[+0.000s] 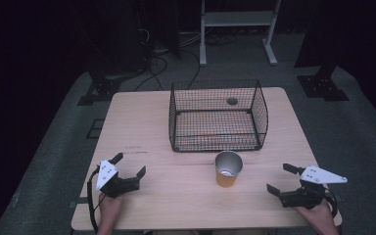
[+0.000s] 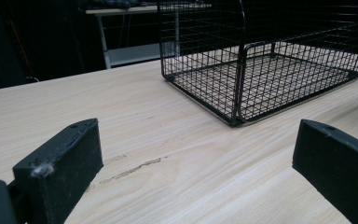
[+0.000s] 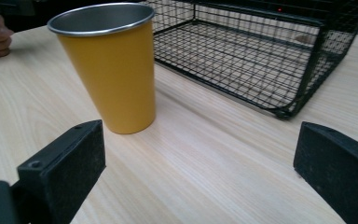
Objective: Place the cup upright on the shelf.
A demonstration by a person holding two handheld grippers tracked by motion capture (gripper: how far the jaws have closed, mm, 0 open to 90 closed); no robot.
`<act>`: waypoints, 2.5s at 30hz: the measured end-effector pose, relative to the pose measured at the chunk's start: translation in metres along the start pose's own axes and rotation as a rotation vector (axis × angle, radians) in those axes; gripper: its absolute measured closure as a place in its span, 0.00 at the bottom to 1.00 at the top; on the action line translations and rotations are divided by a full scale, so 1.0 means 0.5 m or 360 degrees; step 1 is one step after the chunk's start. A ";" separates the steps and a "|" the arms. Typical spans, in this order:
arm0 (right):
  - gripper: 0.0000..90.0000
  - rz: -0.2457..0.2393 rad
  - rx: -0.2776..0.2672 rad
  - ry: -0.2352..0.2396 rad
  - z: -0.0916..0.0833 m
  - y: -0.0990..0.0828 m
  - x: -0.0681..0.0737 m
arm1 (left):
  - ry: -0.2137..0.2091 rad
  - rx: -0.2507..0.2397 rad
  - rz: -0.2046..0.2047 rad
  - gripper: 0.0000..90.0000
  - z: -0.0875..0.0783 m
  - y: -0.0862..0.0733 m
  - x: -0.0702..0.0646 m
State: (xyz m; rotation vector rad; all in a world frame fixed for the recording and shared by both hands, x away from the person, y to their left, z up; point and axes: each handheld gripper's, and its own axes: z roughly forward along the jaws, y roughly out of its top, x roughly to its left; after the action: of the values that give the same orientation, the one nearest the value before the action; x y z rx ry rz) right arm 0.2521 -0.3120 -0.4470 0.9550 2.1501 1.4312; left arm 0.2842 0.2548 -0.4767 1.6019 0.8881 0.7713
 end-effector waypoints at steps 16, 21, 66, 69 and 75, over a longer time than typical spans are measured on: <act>0.02 -0.0098 0.0047 0.0187 0.055 0.029 0.061 | 0.0002 0.0000 -0.0003 0.01 0.000 0.000 0.000; 0.00 -0.0106 0.0073 0.0229 0.080 0.038 0.073 | 0.0002 0.0000 -0.0004 0.01 0.000 0.000 0.001; 0.14 -0.0138 0.0205 0.0368 0.218 0.138 0.091 | -0.0004 -0.0012 -0.0027 0.01 -0.001 0.000 0.004; 0.14 -0.0130 0.0222 0.0420 0.210 0.158 0.082 | -0.0003 -0.0012 -0.0027 0.01 -0.001 0.000 0.004; 0.14 -0.0102 0.0222 0.0497 0.195 0.201 0.059 | -0.0002 -0.0011 -0.0024 0.01 -0.001 0.000 0.004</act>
State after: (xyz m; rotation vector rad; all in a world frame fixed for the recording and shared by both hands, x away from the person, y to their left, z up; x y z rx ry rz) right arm 0.3268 -0.2024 -0.3931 0.7401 2.5092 1.4981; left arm 0.2845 0.2567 -0.4767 1.5880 0.8948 0.7617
